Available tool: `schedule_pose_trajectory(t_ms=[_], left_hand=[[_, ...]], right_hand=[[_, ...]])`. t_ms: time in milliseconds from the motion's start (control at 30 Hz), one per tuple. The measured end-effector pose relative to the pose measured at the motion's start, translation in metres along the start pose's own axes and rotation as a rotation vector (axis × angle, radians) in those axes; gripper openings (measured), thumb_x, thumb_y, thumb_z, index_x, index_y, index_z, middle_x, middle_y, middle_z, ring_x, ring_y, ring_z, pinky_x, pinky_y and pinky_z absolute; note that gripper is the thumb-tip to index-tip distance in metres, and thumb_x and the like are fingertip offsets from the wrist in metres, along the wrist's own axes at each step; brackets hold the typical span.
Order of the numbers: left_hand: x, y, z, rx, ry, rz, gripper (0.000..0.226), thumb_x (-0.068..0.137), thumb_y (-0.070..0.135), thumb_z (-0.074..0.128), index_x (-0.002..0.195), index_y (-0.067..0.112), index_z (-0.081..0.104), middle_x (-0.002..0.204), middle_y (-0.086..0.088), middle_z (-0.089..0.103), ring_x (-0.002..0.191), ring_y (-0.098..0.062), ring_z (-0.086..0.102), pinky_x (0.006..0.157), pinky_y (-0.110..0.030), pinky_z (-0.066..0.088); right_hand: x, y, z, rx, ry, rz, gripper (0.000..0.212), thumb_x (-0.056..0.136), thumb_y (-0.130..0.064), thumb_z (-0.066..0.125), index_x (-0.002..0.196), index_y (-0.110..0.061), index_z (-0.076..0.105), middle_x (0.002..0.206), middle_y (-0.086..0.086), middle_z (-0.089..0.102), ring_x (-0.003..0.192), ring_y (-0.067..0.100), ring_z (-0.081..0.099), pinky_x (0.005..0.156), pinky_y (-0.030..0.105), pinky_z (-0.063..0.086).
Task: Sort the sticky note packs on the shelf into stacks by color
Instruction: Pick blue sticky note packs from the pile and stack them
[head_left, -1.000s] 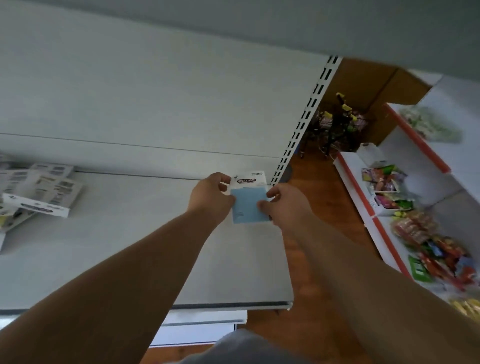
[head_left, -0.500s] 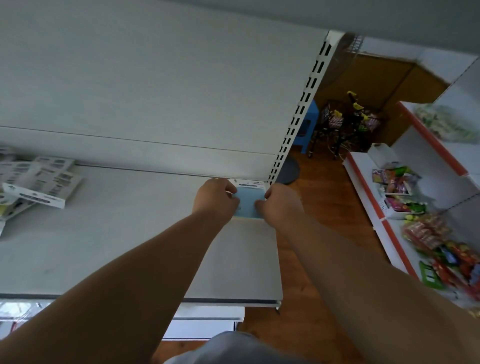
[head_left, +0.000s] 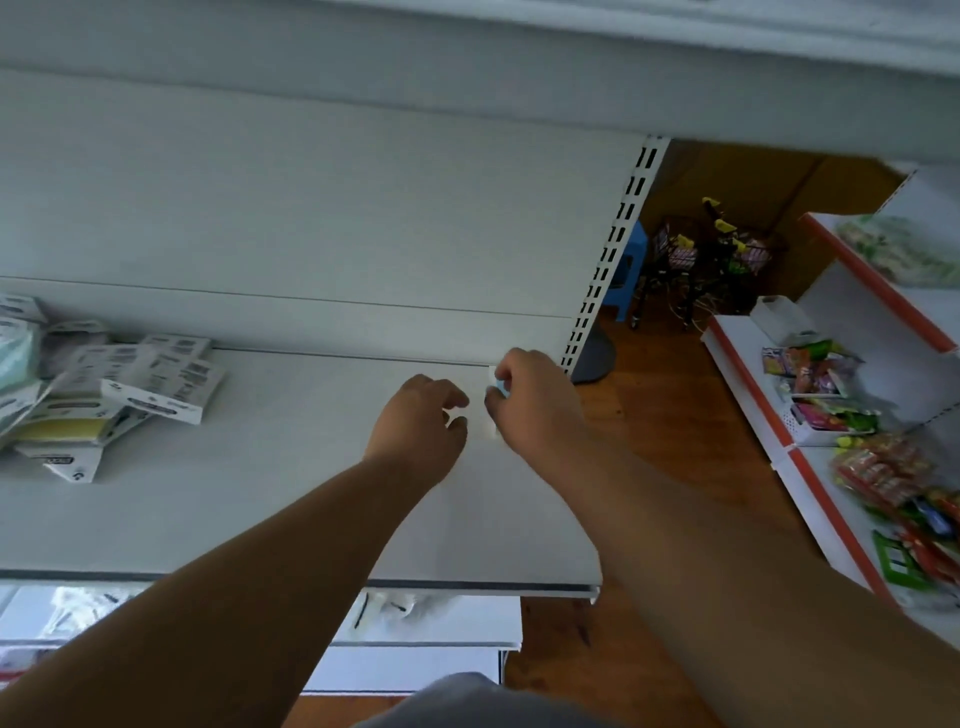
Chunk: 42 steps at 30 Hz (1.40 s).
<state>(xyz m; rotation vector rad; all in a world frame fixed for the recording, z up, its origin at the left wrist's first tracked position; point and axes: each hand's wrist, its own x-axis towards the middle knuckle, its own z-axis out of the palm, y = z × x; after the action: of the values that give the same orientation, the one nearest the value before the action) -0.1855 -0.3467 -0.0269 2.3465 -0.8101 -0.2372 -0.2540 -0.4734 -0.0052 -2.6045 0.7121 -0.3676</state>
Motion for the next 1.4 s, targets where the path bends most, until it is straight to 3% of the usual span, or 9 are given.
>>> schedule_pose_trajectory(t_ms=[267,500,700,800,1000,1067,1167,1300,1400], left_hand=[[-0.056,-0.121,-0.106,-0.106,0.111,-0.152,0.02,0.084,0.017,0.062,0.101,0.028,0.068,0.099,0.01,0.063,0.083,-0.007,0.059,0.071,-0.015,0.041],[-0.073,-0.24,-0.206,-0.112,0.12,-0.128,0.025,0.082,0.013,0.058,0.101,0.026,0.067,0.096,0.012,0.062,0.088,-0.01,0.059,0.076,-0.02,0.039],[-0.067,-0.265,-0.238,-0.156,0.055,-0.099,0.026,0.081,0.011,0.059,0.102,0.023,0.067,0.096,0.009,0.065,0.09,-0.013,0.059,0.074,-0.02,0.039],[-0.061,-0.267,-0.239,-0.175,0.056,-0.08,0.027,0.081,0.01,0.058,0.104,0.022,0.066,0.098,0.008,0.065,0.091,-0.013,0.06,0.077,-0.021,0.042],[-0.057,-0.268,-0.242,-0.211,-0.006,-0.054,0.033,0.082,0.017,0.067,0.112,0.028,0.061,0.108,0.009,0.061,0.086,0.0,0.061,0.072,-0.011,0.045],[-0.053,-0.266,-0.246,-0.237,0.024,-0.084,0.043,0.084,0.019,0.066,0.124,0.029,0.053,0.117,0.01,0.055,0.085,0.003,0.062,0.073,-0.018,0.047],[-0.047,-0.26,-0.251,-0.277,-0.001,-0.182,0.057,0.085,0.026,0.061,0.138,0.031,0.041,0.125,0.006,0.053,0.092,-0.016,0.066,0.082,-0.041,0.056],[-0.047,-0.259,-0.257,-0.19,-0.102,-0.204,0.014,0.086,0.023,0.059,0.098,0.018,0.065,0.088,-0.001,0.067,0.08,-0.025,0.065,0.075,-0.042,0.057],[-0.047,-0.262,-0.261,-0.239,-0.038,-0.224,0.012,0.084,0.025,0.064,0.083,0.014,0.06,0.079,-0.006,0.065,0.071,-0.026,0.06,0.067,-0.039,0.053]], right_hand=[[-0.02,-0.145,0.069,0.132,-0.026,-0.099,0.024,0.087,-0.03,0.062,0.107,-0.017,0.058,0.105,-0.001,0.058,0.087,0.016,0.057,0.071,0.026,0.042],[-0.026,-0.283,0.153,0.138,-0.039,-0.065,0.03,0.084,-0.026,0.064,0.112,-0.016,0.058,0.112,0.004,0.057,0.096,0.022,0.058,0.079,0.033,0.049],[-0.001,-0.311,0.18,-0.136,-0.065,0.061,0.045,0.083,-0.025,0.06,0.128,-0.018,0.053,0.12,0.007,0.056,0.109,0.03,0.051,0.084,0.038,0.046],[0.005,-0.306,0.189,-0.227,-0.092,0.06,0.025,0.082,-0.018,0.052,0.106,-0.017,0.061,0.112,0.007,0.057,0.099,0.03,0.052,0.075,0.035,0.043],[-0.001,-0.304,0.168,0.351,-0.009,0.118,0.006,0.082,-0.019,0.057,0.082,-0.013,0.057,0.074,-0.002,0.059,0.064,0.016,0.052,0.055,0.029,0.041],[-0.001,-0.307,0.153,0.578,0.016,0.209,0.008,0.077,-0.018,0.057,0.072,-0.013,0.055,0.062,-0.005,0.054,0.054,0.009,0.046,0.049,0.022,0.037],[0.002,-0.311,0.136,0.975,-0.096,0.347,0.014,0.082,-0.005,0.054,0.07,-0.012,0.058,0.068,0.002,0.061,0.061,0.014,0.055,0.055,0.026,0.048],[0.004,-0.314,0.132,1.126,-0.196,0.382,0.021,0.085,0.001,0.056,0.071,-0.014,0.059,0.07,0.003,0.067,0.062,0.017,0.06,0.058,0.029,0.05],[0.002,-0.315,0.137,1.233,-0.13,0.443,0.013,0.083,0.0,0.065,0.083,-0.012,0.06,0.089,0.01,0.071,0.076,0.024,0.066,0.065,0.037,0.054]])
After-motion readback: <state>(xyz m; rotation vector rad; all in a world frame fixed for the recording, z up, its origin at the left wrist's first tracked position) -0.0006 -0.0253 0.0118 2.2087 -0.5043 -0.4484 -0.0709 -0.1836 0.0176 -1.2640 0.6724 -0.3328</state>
